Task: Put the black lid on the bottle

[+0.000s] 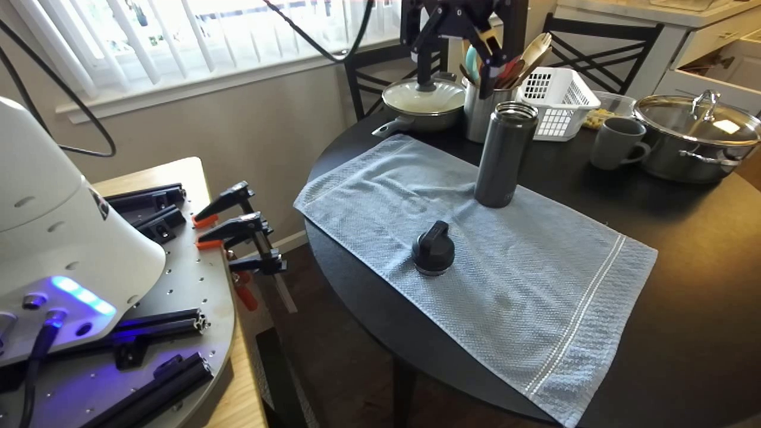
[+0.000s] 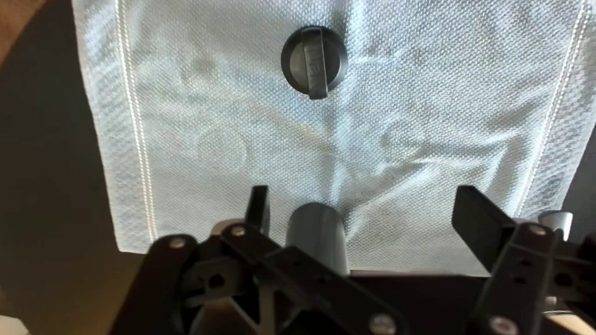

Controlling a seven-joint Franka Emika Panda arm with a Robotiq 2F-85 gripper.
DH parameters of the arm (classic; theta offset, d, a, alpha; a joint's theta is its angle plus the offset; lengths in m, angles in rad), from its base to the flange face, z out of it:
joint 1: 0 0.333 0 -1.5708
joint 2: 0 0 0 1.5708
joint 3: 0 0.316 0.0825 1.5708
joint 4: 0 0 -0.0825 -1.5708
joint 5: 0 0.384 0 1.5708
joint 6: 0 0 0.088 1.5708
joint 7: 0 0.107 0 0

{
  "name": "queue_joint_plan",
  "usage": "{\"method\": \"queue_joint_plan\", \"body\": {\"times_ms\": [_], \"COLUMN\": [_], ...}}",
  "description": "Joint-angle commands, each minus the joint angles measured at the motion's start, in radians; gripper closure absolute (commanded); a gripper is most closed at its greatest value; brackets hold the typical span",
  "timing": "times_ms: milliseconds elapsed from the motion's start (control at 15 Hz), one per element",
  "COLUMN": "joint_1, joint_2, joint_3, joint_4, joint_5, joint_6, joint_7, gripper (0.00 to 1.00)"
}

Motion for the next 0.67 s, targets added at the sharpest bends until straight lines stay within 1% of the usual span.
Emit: {"method": "queue_joint_plan", "body": {"times_ms": [0,67,200,267,400,600], "joint_1": [0.007,-0.003,-0.039,-0.063,-0.069,-0.054], "joint_2": [0.152,0.188,0.25,0.28,0.316,0.35], "joint_3": [0.028,0.053,0.102,0.117,0.115,0.065], "joint_4": [0.0,0.005,0.028,0.033,0.036,0.026], "joint_5": [0.192,0.246,0.302,0.305,0.214,0.039], "joint_6": [0.16,0.188,0.2,0.211,0.229,0.285], "joint_7": [-0.27,-0.346,-0.488,-0.55,-0.524,-0.405], "gripper": [0.0,0.0,0.0,0.0,0.0,0.0]}}
